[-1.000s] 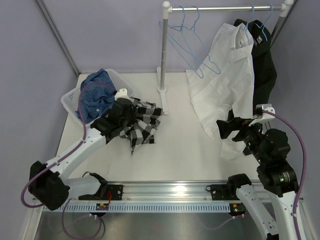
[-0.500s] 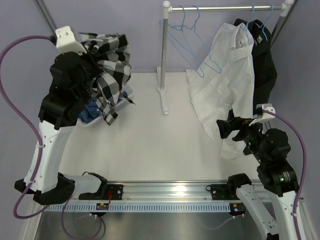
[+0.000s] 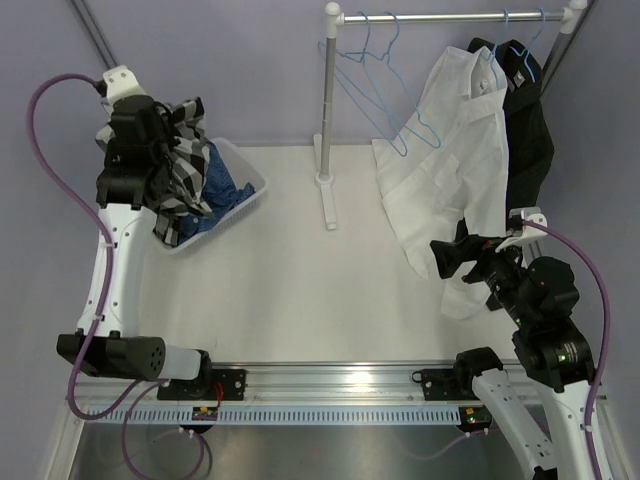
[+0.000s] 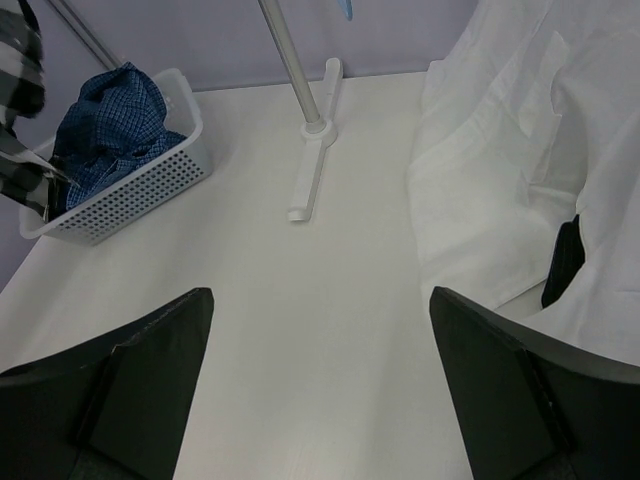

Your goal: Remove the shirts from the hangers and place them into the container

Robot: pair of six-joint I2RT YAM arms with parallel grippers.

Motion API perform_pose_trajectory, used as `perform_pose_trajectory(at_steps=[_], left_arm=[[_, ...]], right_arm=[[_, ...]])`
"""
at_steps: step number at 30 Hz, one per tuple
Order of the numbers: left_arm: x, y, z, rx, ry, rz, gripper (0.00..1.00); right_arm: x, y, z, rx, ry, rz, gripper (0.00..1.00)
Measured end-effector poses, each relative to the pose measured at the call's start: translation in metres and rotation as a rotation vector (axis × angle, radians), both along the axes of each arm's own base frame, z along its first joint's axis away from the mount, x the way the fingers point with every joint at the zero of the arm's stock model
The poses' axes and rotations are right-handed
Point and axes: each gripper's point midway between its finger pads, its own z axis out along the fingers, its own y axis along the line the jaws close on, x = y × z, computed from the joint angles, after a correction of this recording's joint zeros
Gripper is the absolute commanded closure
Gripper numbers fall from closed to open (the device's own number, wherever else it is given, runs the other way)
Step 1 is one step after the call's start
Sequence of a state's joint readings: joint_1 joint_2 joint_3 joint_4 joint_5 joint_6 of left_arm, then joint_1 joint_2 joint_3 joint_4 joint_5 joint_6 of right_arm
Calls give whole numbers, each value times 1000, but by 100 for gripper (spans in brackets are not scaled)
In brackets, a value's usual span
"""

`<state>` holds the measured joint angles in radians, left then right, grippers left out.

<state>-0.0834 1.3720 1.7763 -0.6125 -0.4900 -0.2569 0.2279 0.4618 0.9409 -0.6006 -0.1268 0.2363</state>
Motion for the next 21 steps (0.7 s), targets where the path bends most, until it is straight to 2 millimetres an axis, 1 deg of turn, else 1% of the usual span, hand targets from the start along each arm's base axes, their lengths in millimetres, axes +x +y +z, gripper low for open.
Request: perform_pose_trajectory(at_steps=[2, 4, 6, 8, 11, 14, 15, 16, 17, 21], left_arm=[[10, 6, -42, -21, 71, 5, 100], [14, 12, -79, -45, 129, 15, 100], [17, 20, -108, -71, 155, 33, 100], [20, 29, -129, -92, 159, 55, 100], [21, 42, -155, -118, 144, 94, 100], [23, 48, -174, -130, 127, 109, 100], [25, 47, -175, -135, 117, 104, 100], [27, 46, -183, -141, 125, 95, 100], [30, 44, -186, -148, 125, 84, 100], [51, 32, -196, -180, 116, 16, 100]], right_arm=[[0, 1, 0, 2, -3, 3, 0], [0, 2, -1, 4, 1, 8, 0], [0, 3, -2, 5, 4, 15, 0], [0, 3, -3, 5, 6, 17, 0], [0, 4, -4, 6, 7, 23, 0], [1, 5, -4, 7, 5, 24, 1], [1, 5, -4, 7, 6, 25, 1], [1, 5, -4, 7, 7, 25, 1], [1, 5, -4, 7, 7, 25, 1], [1, 5, -5, 7, 9, 25, 1]])
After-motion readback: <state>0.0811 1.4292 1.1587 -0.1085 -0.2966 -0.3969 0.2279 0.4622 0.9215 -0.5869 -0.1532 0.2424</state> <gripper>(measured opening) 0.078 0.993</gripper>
